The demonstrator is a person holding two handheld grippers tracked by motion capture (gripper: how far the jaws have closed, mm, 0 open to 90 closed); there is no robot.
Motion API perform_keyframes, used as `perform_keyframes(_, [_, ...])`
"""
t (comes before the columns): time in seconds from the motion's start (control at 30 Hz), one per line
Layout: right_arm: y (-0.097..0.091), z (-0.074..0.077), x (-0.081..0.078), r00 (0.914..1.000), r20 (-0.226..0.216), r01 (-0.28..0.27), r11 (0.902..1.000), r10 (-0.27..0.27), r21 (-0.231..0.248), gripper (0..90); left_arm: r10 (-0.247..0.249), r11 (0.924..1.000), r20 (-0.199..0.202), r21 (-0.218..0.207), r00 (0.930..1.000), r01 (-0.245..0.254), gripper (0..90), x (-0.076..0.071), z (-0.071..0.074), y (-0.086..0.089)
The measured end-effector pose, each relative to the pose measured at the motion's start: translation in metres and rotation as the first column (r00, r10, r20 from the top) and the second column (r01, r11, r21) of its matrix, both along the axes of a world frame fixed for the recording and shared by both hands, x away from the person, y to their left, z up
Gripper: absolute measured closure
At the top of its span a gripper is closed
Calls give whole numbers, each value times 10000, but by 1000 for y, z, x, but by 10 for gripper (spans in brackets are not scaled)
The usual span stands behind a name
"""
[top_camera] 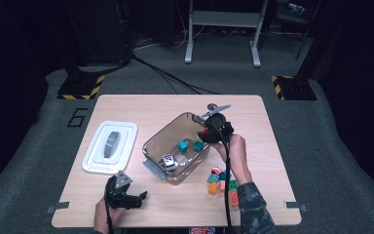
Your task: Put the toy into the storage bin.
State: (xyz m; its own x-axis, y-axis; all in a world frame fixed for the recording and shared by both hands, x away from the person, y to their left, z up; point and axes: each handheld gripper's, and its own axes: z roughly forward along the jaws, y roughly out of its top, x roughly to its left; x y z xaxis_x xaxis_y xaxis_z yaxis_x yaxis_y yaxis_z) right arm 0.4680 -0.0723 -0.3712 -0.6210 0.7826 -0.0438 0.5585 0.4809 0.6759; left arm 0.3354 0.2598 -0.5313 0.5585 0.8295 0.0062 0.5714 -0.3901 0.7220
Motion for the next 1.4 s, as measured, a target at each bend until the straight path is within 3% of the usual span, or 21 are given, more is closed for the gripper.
perform_keyframes(0.3, [3, -10, 1, 9984, -539, -184, 9992, 165, -360, 588, -29, 10000, -52, 23, 10000, 29, 45, 0, 0, 0])
perform_keyframes(0.53, [2, -10, -1, 9986, -488, -230, 9993, 215, -290, 580, -16, 10000, -38, 20, 10000, 16, 45, 0, 0, 0])
perform_keyframes(0.77, [-2, -9, -5, 9992, -383, -85, 9998, 77, -200, 414, -27, 10000, -44, 27, 10000, 27, 45, 0, 0, 0])
perform_keyframes(1.0, [-17, -5, -18, 10000, -81, 38, 9986, -34, 531, 225, -17, 10000, -29, 24, 10000, 17, 45, 0, 0, 0])
perform_keyframes(1.13, [-28, -6, -26, 9999, -30, 104, 9967, -102, 803, 159, -21, 10000, -36, 22, 10000, 21, 45, 0, 0, 0])
perform_keyframes(1.4, [-52, -17, -45, 9996, -19, 283, 9935, -283, 1098, 130, -15, 10000, -31, 26, 10000, 15, 44, 0, 0, 0])
